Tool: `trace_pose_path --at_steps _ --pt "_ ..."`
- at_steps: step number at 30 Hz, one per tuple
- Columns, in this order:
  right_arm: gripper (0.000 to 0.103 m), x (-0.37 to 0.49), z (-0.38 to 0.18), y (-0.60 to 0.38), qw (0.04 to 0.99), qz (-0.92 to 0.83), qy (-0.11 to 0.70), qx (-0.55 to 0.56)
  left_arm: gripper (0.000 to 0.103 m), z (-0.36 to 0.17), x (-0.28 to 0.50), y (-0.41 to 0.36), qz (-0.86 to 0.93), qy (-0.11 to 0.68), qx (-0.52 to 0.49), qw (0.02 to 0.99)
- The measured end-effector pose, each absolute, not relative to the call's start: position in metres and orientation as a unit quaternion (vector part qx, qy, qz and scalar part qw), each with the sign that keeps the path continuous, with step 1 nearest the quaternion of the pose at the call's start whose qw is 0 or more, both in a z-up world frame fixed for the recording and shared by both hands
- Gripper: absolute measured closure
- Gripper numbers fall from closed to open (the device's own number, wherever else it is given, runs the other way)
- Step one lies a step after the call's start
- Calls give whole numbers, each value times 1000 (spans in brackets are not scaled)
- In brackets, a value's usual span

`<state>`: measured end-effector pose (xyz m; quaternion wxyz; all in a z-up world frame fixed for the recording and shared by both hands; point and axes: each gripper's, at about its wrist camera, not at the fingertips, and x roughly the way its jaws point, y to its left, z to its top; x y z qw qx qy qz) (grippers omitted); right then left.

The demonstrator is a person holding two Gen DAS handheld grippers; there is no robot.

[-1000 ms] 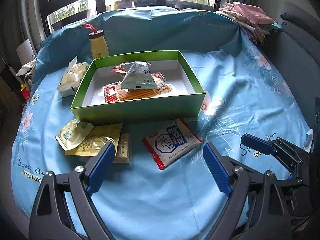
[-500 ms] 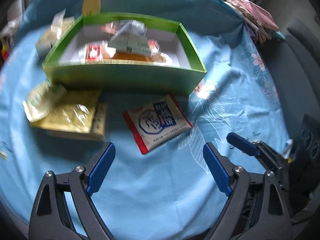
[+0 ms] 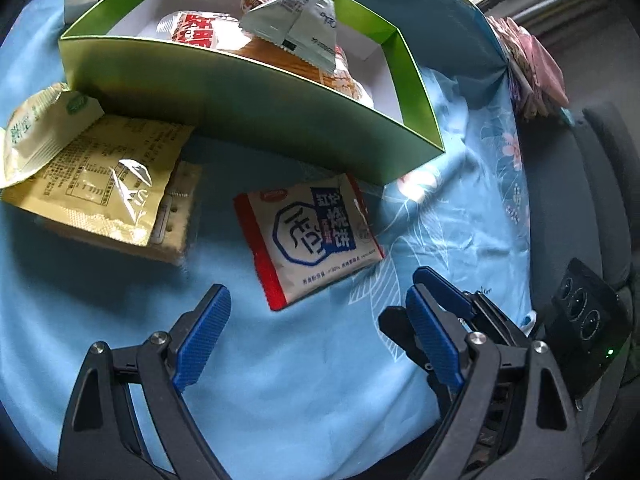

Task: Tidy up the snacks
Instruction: 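Move both grippers down toward the red-and-white biscuit packet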

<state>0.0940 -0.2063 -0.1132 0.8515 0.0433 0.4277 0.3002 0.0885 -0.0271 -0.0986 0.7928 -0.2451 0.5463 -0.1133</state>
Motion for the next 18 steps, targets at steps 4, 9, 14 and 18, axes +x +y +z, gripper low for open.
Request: trace_pose_path --at_steps 4,9,14,18 --pt "37 107 -117 -199 848 309 429 39 14 -101 94 -22 -114 545 -262 788" --pt "37 121 -123 -192 844 313 434 28 15 -108 98 -15 -118 549 -289 776" --pt "37 129 -125 -184 842 323 432 14 16 -113 102 -9 -124 549 -316 764" --pt "44 135 -131 -179 836 328 439 5 26 -115 104 -2 -123 545 -335 759"
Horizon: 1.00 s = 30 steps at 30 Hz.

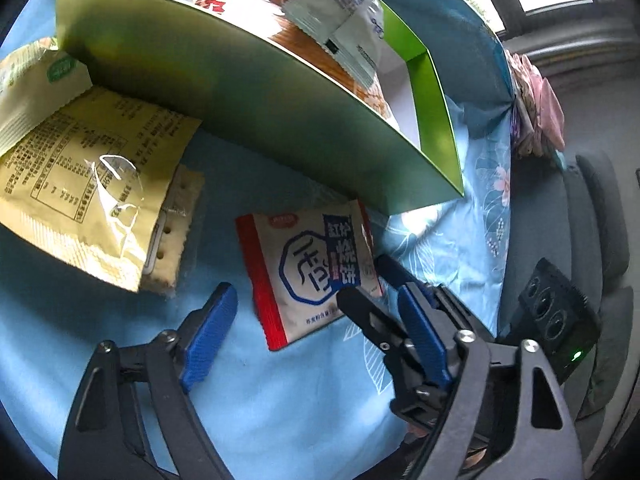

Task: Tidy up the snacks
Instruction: 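Move both grippers down toward the red-and-white biscuit packet, then close both grippers on the biscuit packet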

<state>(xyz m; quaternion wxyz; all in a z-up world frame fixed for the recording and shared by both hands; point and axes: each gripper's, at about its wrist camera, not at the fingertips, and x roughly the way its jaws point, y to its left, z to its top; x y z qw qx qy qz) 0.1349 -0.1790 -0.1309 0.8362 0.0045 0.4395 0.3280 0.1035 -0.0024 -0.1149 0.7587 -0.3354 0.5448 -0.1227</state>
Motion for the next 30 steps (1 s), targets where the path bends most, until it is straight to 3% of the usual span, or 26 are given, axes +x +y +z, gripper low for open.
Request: trace_pose_path --at_steps 2,8,10,11,15,19,30 --pt "46 135 -133 -177 836 330 439 -1 35 -116 104 0 -122 546 -339 756" --pt "59 135 -136 -179 832 336 441 6 37 -117 106 -3 -127 546 -332 758" --pt "69 134 -136 -178 830 343 441 9 52 -118 106 -4 -128 546 -328 760" --pt "69 132 -137 -177 828 347 441 11 63 -120 106 -3 -126 550 -326 758" --pt "73 125 -136 -178 834 343 433 7 85 -125 105 5 -120 554 -326 757" --pt "79 120 -136 -183 832 344 435 25 86 -124 102 5 -124 553 -320 759" --pt "82 94 -125 -188 841 339 421 35 83 -107 84 -8 -133 544 -275 782"
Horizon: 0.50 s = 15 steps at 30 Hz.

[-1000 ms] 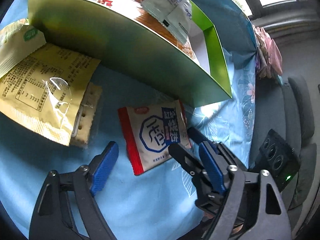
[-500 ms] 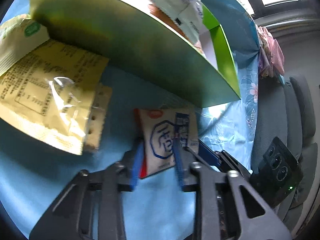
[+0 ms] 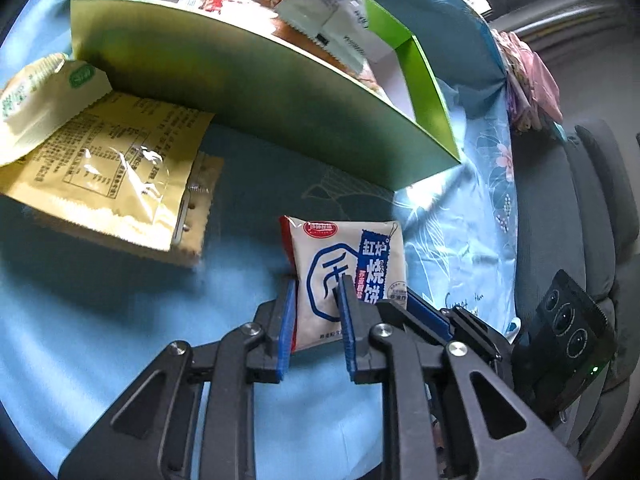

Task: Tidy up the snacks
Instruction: 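Close both grippers on the biscuit packet, then lift the biscuit packet and carry it over the green box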

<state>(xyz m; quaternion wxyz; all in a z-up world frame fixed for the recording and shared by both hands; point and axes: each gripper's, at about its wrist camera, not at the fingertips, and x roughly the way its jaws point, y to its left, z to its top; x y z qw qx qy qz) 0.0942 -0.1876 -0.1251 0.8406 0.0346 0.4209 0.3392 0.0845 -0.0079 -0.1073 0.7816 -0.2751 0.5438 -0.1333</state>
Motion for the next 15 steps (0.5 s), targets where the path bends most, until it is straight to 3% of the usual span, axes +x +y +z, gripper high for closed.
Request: trace_pose_path --at_steps 15 --pt "82 65 -90 -185 857 343 383 29 81 -73 67 -10 -139 501 -243 819"
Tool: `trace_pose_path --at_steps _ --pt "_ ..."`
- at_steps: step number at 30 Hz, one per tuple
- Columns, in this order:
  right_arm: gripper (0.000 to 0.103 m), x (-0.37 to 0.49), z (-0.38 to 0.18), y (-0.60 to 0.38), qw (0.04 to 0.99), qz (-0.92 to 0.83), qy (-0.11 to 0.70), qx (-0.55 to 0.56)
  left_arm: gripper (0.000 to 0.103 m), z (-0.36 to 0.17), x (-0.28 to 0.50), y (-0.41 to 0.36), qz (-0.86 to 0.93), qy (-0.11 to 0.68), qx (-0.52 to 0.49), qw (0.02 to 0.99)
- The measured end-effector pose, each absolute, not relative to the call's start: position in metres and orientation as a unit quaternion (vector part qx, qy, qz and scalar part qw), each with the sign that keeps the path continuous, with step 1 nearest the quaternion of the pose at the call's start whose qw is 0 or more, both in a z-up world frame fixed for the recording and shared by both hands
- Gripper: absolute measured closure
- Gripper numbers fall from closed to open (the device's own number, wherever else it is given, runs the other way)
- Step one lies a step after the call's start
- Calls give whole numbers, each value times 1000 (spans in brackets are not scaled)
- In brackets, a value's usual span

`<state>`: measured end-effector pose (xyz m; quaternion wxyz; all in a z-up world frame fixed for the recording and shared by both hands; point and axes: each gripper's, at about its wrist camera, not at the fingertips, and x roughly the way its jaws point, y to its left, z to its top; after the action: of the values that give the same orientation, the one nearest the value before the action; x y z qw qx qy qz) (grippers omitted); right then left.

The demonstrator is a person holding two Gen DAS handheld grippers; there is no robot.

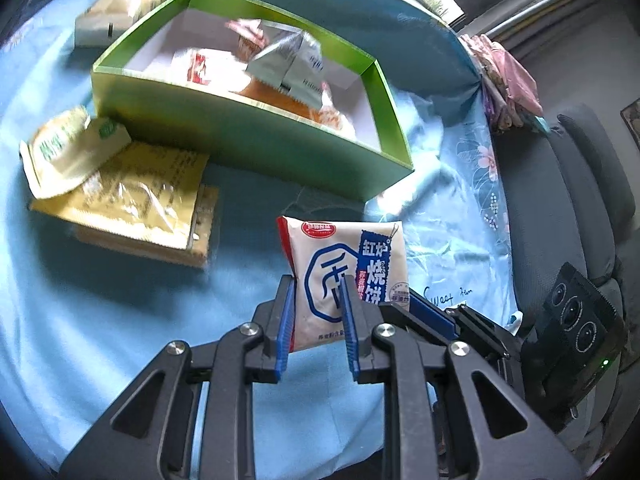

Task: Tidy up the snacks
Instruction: 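Lift the biscuit packet and carry it over the green box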

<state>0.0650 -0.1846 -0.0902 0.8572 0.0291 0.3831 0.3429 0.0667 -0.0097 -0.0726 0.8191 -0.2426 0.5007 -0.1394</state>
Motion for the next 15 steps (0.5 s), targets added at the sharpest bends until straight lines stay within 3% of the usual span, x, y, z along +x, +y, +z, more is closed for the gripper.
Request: trace_pose_path --at_steps 15 --pt "82 79 -59 -171 872 344 348 16 80 -47 81 -2 -142 463 -225 845"
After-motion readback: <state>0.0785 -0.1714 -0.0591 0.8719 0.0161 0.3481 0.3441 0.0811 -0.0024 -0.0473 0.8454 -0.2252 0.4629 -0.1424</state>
